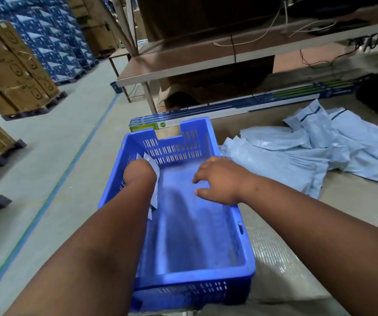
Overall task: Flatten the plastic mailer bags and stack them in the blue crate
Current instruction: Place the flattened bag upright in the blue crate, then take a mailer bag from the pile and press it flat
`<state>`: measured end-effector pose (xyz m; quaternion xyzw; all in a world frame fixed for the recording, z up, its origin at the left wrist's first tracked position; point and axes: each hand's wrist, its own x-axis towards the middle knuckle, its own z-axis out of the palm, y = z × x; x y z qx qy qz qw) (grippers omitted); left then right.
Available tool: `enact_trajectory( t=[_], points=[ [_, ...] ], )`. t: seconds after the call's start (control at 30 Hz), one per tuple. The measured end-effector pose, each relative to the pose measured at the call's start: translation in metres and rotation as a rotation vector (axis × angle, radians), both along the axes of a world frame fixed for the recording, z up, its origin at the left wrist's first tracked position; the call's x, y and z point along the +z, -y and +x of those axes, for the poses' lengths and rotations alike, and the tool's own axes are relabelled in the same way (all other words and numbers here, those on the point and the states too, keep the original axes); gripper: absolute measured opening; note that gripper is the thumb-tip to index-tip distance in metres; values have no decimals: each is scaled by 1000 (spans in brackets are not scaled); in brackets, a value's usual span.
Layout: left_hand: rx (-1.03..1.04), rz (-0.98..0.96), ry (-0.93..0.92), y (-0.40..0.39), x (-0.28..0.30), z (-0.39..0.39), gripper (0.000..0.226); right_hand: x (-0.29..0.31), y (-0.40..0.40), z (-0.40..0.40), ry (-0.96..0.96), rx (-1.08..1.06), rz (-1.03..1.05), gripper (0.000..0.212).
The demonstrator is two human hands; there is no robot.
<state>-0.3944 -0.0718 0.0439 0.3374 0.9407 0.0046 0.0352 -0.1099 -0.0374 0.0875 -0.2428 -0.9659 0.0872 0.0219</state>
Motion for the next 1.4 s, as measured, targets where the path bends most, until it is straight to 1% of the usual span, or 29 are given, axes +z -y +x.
enact_trajectory(
  t=[0.13, 0.27, 0.33, 0.4, 0.47, 0.53, 0.63, 0.77, 0.83, 0.87, 0.93, 1.0, 1.03, 1.1, 1.13, 1.27, 1.4],
  points=[
    [35, 29, -61, 8, 12, 13, 45, 2, 1, 1, 5, -10, -16, 50],
    [-20, 20, -120, 12, 42, 33, 25, 3, 0, 1, -31, -7, -48, 51],
    [-66, 89, -127, 6, 60, 46, 14, 4, -2, 4, -78, 0, -71, 53],
    [-120, 204, -107, -6, 80, 64, 4, 10, -9, 14, -166, -17, -85, 54],
    [-191, 294, -115, -21, 102, 89, 9, 17, -21, 29, -262, -65, -85, 53],
    [-271, 329, -132, -38, 119, 120, 11, 22, -36, 51, -299, -118, -47, 54],
    [-418, 294, -133, -67, 126, 166, 10, 13, -59, 89, -244, -224, 34, 50],
    [-703, 221, -87, -100, 108, 232, 19, -25, -83, 149, -132, -357, 21, 53],
    [-868, 129, -39, -113, 89, 262, 21, -50, -92, 181, -112, -409, -8, 56],
    [-931, 63, -10, -119, 77, 275, 25, -63, -95, 197, -112, -429, -16, 59],
    [-1033, -91, -23, -125, 54, 295, 45, -83, -94, 224, -121, -457, -11, 57],
    [-1135, -249, -184, -130, 29, 311, 65, -97, -91, 251, -126, -465, -32, 54],
    [-1171, -336, -288, -130, 17, 316, 77, -103, -89, 261, -127, -452, -51, 57],
    [-1204, -480, -434, -128, 0, 323, 103, -111, -83, 275, -121, -418, -95, 68],
    [-1206, -507, -481, -126, -5, 327, 108, -114, -82, 281, -127, -408, -110, 71],
    [-1172, -465, -537, -123, -5, 338, 94, -124, -82, 291, -183, -366, -66, 74],
    [-1156, -392, -525, -123, 0, 350, 94, -131, -86, 301, -247, -331, -66, 82]
  ],
)
